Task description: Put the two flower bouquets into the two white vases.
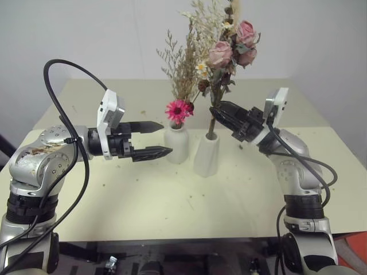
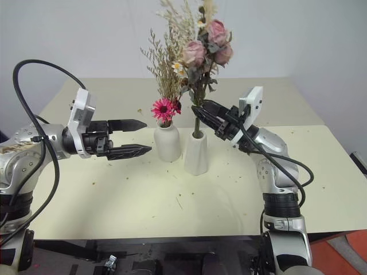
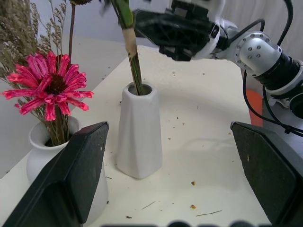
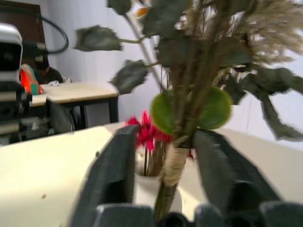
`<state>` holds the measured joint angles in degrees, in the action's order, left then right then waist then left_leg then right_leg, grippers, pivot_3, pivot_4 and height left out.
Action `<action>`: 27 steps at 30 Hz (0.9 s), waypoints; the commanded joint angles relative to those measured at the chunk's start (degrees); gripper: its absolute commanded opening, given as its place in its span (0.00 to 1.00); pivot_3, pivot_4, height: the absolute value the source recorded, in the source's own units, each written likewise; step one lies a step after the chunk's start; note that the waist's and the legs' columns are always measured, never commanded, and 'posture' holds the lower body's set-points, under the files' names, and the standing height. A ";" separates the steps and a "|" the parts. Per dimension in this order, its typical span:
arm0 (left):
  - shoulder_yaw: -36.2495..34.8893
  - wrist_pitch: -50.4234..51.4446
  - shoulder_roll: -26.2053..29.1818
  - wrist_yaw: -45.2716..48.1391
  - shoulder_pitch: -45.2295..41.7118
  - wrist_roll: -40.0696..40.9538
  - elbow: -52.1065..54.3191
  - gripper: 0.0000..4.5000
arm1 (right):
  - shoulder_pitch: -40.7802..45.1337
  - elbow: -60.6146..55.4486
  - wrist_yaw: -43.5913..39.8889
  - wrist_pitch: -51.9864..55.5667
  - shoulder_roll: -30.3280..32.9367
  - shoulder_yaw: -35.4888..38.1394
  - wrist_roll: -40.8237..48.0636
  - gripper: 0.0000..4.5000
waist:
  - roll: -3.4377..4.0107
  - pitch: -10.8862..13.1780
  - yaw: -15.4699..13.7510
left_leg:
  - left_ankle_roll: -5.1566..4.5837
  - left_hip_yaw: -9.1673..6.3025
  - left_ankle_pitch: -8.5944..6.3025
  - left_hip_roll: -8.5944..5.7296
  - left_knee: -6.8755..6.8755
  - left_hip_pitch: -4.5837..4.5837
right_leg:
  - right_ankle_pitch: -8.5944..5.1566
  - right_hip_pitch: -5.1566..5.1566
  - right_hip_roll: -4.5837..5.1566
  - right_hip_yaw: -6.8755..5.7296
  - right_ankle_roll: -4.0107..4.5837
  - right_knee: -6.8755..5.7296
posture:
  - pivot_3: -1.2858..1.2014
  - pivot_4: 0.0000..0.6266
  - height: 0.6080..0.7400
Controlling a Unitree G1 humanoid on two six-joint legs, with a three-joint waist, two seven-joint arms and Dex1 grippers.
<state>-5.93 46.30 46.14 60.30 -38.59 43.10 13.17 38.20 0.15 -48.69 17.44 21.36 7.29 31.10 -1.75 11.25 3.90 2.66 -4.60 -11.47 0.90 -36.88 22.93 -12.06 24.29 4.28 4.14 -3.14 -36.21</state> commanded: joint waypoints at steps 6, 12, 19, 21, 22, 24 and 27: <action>-1.86 -0.94 0.82 0.45 -1.23 0.89 1.13 1.00 | -3.51 -4.83 -2.87 -1.45 5.54 2.79 1.65 0.99 | 0.00 0.00 -0.05 | 0.00 0.00 0.00 0.00 0.00 -0.01 | -0.08 -0.01 0.00 0.00 -0.13 0.00 | 0.52 0.24 1.00; -1.34 -1.46 0.18 0.56 -1.59 0.55 0.62 1.00 | -2.74 -6.48 -2.92 -1.35 4.85 1.27 2.23 0.99 | 0.00 0.00 0.11 | 0.00 0.01 0.00 0.03 0.00 -0.05 | -0.13 -0.01 -0.04 0.01 -0.21 -0.02 | 0.52 0.24 1.00; -1.90 -1.80 0.31 0.81 -1.01 0.45 1.03 1.00 | -4.79 -6.91 -6.18 -0.59 7.33 -0.13 1.52 0.99 | 0.00 0.00 -0.12 | 0.00 0.01 0.00 0.01 0.00 -0.01 | -0.13 -0.02 -0.01 0.01 -0.21 0.01 | 0.52 0.24 1.00; -2.27 -1.80 0.62 0.78 -0.53 0.42 1.27 1.00 | -5.53 -6.19 -7.46 -0.86 8.77 -0.23 0.93 0.99 | 0.00 0.00 -0.30 | 0.00 0.00 0.00 0.01 0.00 -0.01 | -0.13 -0.03 0.00 0.00 -0.21 0.02 | 0.52 0.24 1.00; -2.52 -1.78 0.74 0.70 -0.38 0.46 1.31 1.00 | -5.74 -5.69 -7.87 -1.01 9.47 -0.02 0.75 0.99 | 0.00 0.00 -0.30 | 0.00 0.00 0.00 0.00 0.00 -0.01 | -0.13 -0.03 0.00 0.00 -0.21 0.02 | 0.52 0.24 1.00; -3.05 -1.73 0.98 0.41 -0.10 0.46 1.36 1.00 | -6.09 -4.69 -8.89 -1.21 10.95 0.65 0.65 0.99 | 0.00 0.00 -0.30 | 0.00 0.01 0.00 0.00 -0.01 -0.02 | -0.14 -0.03 0.00 0.00 -0.22 0.02 | 0.52 0.24 1.00; -4.41 -1.64 1.88 0.34 1.28 0.45 1.67 1.00 | -6.85 -3.04 -10.74 -1.33 14.27 1.96 0.33 0.99 | 0.00 0.00 -0.20 | 0.00 0.01 0.00 0.00 -0.01 -0.03 | -0.14 -0.03 0.00 0.00 -0.23 0.01 | 0.52 0.24 1.00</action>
<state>-7.80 45.99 46.70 60.69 -37.78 42.93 13.14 31.53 -2.84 -58.34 17.43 33.89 6.67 31.58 -1.76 11.25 3.70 2.65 -4.60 -11.47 0.91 -36.89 22.90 -12.20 24.26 4.27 4.14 -3.36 -36.19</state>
